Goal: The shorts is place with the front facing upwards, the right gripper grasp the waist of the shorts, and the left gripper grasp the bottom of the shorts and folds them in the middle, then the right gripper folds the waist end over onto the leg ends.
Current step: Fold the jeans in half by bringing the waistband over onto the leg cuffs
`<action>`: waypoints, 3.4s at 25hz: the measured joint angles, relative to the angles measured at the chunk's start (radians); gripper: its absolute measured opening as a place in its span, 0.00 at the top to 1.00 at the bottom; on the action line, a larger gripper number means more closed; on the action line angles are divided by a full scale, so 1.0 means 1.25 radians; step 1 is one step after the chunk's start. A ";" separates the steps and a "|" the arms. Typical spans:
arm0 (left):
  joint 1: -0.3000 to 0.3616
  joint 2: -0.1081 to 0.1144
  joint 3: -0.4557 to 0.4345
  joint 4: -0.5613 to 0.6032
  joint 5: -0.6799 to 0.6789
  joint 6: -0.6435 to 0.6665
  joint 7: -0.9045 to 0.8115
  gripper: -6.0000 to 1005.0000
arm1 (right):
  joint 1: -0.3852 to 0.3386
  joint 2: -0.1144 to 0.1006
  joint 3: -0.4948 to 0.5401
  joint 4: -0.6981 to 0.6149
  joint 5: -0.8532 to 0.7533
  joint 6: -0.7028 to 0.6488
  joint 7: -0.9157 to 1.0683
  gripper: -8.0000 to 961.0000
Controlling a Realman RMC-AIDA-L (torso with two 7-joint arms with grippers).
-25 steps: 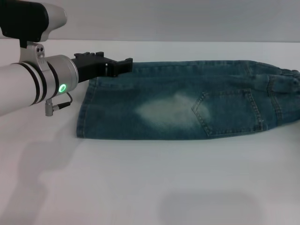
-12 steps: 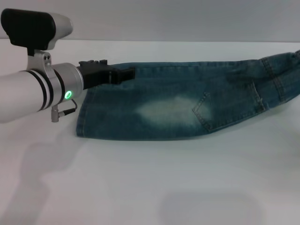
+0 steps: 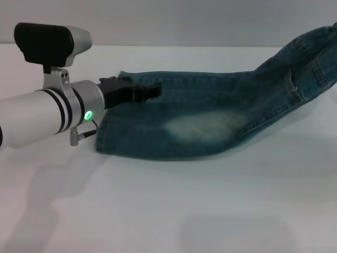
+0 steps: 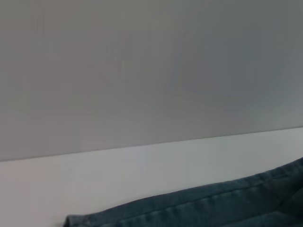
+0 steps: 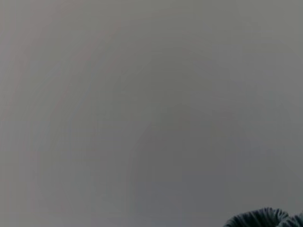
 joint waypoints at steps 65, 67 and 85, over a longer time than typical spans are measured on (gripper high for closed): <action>-0.024 -0.002 0.096 0.068 -0.146 0.073 0.000 0.16 | 0.239 0.002 -0.291 -0.026 0.005 -0.083 0.063 0.86; -0.024 -0.002 0.096 0.068 -0.146 0.073 0.000 0.16 | 0.248 0.004 -0.314 -0.035 0.015 -0.087 0.061 0.85; 0.000 0.002 0.057 0.050 -0.143 0.068 -0.008 0.16 | 0.302 0.004 -0.507 -0.048 0.074 -0.203 0.055 0.82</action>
